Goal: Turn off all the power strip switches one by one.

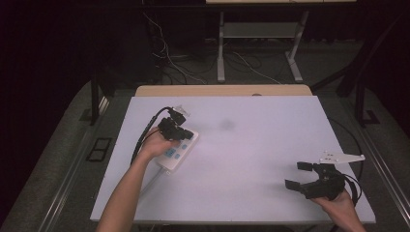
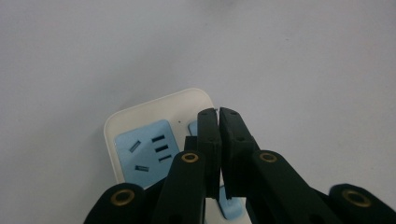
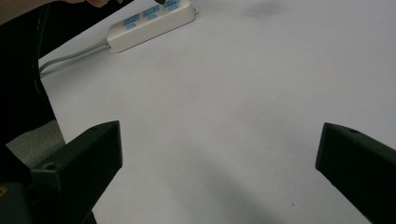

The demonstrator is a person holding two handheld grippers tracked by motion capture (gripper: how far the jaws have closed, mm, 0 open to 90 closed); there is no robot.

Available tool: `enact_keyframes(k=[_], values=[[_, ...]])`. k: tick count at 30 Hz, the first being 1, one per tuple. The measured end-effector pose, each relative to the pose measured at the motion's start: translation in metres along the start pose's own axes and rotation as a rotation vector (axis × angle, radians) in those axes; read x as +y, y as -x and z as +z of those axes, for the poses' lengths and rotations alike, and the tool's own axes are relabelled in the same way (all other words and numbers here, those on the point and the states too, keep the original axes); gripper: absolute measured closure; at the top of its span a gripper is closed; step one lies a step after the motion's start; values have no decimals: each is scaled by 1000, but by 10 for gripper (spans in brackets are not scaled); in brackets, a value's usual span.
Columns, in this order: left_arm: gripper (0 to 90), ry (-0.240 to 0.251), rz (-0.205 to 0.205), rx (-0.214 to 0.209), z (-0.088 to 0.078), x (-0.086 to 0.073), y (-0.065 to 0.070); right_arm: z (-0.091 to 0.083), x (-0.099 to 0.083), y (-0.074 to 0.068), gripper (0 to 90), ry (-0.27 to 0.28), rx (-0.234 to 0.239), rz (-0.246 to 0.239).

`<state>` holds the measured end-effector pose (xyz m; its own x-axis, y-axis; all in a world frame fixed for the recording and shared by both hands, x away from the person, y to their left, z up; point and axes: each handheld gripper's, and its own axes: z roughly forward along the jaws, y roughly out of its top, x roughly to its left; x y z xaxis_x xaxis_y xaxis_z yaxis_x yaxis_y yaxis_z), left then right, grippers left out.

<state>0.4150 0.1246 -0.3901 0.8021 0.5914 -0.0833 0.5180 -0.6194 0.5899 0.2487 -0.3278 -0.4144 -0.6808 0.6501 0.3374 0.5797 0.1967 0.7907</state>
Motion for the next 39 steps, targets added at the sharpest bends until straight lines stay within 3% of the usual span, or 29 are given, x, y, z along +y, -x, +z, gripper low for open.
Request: enact_keyframes(k=[4, 11, 15, 19, 24, 27, 39], values=[[829, 30, 7, 6, -11, -2, 6, 0, 0, -1, 4, 0, 1, 0], [643, 77, -27, -9, -29, -12, 11, 0, 1, -2, 3, 2, 6, -4], [487, 117, -62, 1, -41, -20, 13, 0, 0, -2, 4, 3, 7, -3], [274, 133, -82, 7, -52, -30, 14, 0, 1, -2, 3, 6, 8, -2], [0, 153, -140, 29, -63, -43, 15, 1, 1, -2, 3, 6, 10, -6], [0, 188, -158, 51, -70, -53, 18, 2, 1, -3, 4, 4, 11, -3], [0, 316, -194, 67, -87, -90, 38, 3, 1, -4, 3, 3, 12, -3]])
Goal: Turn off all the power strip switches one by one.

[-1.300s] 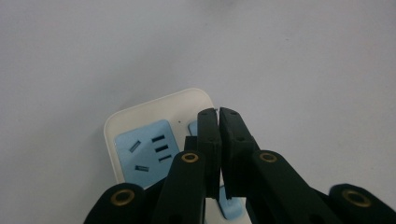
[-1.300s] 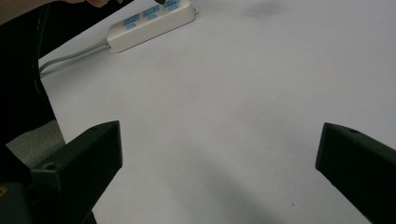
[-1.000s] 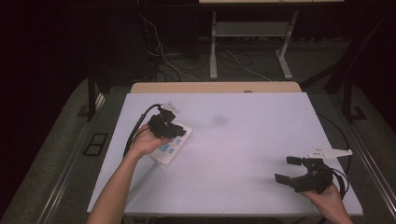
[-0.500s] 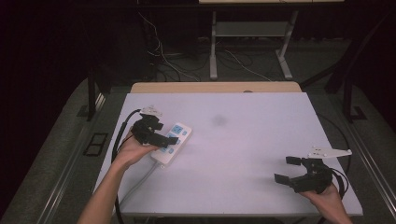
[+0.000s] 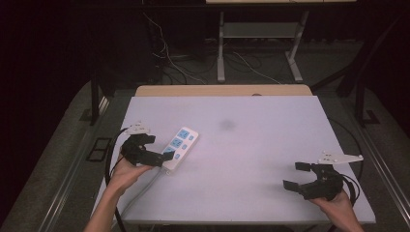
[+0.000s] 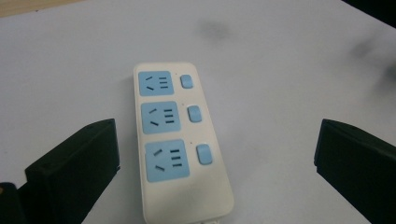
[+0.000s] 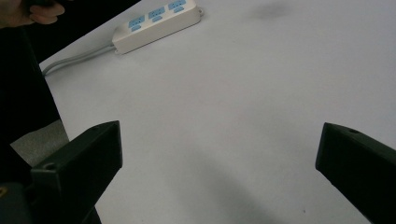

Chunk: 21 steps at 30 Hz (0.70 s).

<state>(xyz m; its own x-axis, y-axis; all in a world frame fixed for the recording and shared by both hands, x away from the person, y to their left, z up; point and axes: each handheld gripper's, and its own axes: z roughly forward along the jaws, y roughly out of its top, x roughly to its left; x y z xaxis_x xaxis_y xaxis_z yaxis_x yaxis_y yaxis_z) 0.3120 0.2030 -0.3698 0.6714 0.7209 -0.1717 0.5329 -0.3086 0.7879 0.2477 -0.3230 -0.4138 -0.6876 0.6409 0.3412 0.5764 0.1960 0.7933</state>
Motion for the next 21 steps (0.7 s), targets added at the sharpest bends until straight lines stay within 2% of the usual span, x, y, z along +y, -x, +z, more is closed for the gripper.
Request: enact_keyframes(k=[6, 9, 21], values=[[0, 71, -14, 2, -8, -14, 10, 1, 0, -1, 4, -1, 3, 0], [0, 95, -18, -9, -8, -22, 16, 1, 0, -1, 3, 0, 5, -1], [0, 111, -11, -47, 5, -47, 37, 2, -1, -2, 4, -1, 6, -3]])
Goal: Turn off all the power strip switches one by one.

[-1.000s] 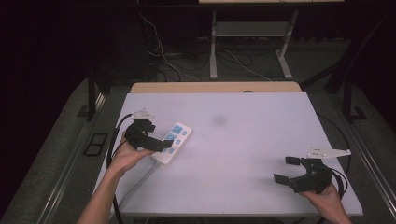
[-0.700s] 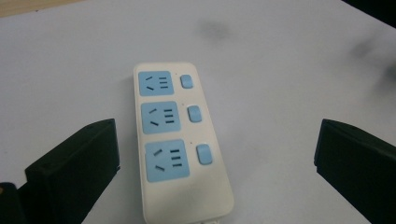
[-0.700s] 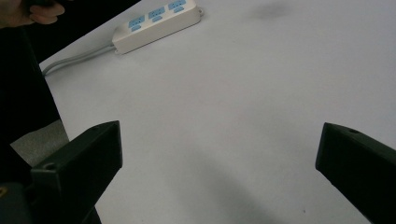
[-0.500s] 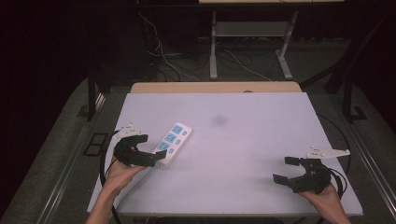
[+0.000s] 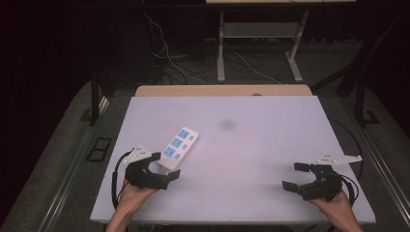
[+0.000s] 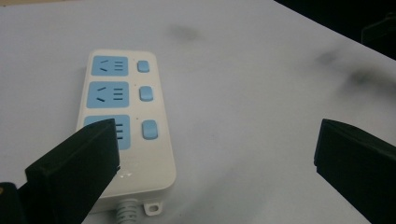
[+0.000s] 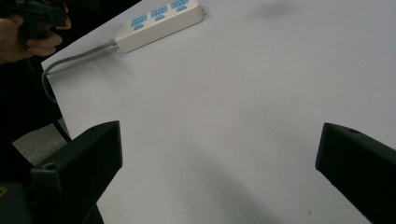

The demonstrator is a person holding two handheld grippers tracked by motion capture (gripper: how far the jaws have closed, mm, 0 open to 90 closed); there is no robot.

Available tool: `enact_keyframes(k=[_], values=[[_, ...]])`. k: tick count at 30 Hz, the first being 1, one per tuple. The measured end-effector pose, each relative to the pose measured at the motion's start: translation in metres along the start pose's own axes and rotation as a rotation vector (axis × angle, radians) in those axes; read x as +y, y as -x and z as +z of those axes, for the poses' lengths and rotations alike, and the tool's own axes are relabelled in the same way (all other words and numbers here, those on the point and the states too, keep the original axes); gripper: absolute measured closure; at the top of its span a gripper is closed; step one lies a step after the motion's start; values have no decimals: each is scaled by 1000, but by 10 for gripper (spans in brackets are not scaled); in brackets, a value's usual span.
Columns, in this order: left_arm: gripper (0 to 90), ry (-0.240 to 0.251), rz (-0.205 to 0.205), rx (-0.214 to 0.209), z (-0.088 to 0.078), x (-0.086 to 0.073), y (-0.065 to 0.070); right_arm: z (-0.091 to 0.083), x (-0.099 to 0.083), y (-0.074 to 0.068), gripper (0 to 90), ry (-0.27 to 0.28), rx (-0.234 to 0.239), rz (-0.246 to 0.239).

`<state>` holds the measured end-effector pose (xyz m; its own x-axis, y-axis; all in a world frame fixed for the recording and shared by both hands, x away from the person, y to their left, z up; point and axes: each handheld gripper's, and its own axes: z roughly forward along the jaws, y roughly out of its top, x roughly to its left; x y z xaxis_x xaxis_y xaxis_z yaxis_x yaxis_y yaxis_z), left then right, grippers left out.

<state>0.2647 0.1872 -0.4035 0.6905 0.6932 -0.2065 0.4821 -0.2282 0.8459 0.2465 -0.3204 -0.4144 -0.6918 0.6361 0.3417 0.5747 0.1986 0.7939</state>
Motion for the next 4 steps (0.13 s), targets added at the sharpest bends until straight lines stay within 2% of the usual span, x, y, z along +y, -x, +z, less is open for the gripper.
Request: enact_keyframes(k=[4], values=[[0, -5, 10, -3, 3, -4, 3, 0, 0, 0, 4, 2, 2, -2]])
